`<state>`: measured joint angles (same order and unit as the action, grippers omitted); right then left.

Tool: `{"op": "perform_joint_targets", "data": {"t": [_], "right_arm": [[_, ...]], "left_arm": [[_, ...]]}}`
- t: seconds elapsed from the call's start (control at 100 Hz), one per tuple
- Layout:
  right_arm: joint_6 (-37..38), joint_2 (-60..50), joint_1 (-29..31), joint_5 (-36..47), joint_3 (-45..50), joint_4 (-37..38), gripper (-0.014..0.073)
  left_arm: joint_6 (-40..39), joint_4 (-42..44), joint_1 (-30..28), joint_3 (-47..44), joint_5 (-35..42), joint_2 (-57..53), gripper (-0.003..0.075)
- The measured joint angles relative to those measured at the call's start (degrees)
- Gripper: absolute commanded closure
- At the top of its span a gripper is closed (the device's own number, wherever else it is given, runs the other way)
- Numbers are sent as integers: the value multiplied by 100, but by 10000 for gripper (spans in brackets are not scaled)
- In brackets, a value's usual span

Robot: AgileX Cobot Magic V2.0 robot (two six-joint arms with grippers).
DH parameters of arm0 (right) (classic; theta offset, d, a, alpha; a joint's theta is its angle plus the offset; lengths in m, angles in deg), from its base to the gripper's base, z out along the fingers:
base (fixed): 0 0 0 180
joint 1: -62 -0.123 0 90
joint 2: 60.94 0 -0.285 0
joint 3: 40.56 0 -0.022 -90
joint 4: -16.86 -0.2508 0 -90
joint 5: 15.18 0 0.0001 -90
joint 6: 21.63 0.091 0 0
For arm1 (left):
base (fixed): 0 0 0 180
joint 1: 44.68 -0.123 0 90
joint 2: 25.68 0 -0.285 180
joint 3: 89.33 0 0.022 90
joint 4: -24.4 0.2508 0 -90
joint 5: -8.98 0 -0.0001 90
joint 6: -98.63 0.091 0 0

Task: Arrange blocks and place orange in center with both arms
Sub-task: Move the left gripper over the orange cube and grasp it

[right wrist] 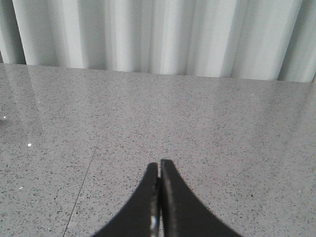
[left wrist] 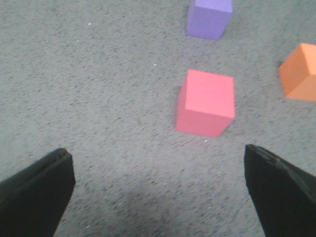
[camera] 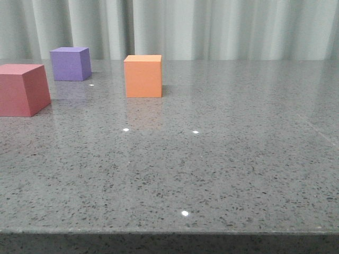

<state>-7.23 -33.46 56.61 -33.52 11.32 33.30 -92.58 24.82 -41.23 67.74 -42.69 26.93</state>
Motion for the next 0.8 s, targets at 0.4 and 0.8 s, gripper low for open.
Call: {"op": "perform_joint_targets", "data": {"t": [0.4,0.8], "right_arm": [[0,0,0,0,0,0,662],[0,0,0,2,0,0,662]], "left_arm": [[-87,-234,1240,1856,24,2230,77],[-1343,1136,2931,3876,94,4804,80]]}}
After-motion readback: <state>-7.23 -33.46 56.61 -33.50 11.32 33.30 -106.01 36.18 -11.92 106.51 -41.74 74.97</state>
